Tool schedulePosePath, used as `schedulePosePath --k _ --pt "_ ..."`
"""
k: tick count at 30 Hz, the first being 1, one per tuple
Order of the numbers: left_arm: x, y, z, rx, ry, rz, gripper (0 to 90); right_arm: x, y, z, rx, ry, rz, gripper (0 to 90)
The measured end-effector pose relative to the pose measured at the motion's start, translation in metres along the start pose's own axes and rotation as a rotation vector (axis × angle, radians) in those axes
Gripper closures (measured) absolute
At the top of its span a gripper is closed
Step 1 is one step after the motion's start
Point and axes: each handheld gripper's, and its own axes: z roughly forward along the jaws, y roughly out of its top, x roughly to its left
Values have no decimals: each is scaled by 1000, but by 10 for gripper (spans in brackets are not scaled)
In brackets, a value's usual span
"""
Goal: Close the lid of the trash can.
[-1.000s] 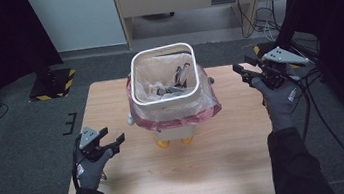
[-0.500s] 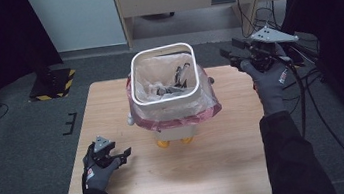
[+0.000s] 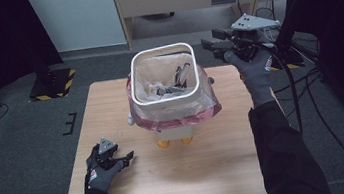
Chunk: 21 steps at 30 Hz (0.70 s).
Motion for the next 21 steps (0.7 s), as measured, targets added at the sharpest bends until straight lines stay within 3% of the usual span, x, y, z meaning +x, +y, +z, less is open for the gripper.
schedulePosePath --k 13,21 --pt "1 0 1 16 0 0 240 11 18 29 28 133 -34 486" --pt "0 0 1 26 -3 2 240 19 21 53 108 213 -70 490"
